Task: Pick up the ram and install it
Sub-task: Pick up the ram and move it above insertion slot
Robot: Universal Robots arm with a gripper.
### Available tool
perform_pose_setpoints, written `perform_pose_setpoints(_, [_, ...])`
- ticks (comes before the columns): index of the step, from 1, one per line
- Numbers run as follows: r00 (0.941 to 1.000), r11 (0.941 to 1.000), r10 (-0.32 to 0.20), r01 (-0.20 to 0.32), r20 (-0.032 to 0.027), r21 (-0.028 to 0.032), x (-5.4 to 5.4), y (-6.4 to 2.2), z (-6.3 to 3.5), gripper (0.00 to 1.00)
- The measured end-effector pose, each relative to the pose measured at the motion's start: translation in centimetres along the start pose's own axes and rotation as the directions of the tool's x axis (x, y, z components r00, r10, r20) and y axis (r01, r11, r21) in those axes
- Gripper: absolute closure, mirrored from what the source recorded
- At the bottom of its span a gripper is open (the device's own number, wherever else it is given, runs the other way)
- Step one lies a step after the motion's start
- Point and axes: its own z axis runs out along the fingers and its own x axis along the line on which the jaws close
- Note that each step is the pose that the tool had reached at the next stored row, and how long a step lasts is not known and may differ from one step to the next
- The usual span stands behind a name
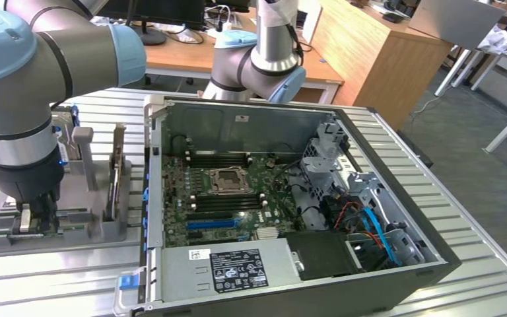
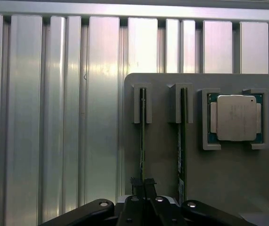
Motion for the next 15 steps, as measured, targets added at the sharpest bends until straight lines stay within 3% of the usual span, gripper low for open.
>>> perform_pose_setpoints(6, [1.0, 1.0, 0.0, 0.0, -0.0001, -0.0002, 0.0, 0.01, -0.2, 0.89])
perform_pose_setpoints(15, [1.0, 1.0, 0.0, 0.0, 0.0, 0.0, 0.0, 0.05, -1.25, 0.89])
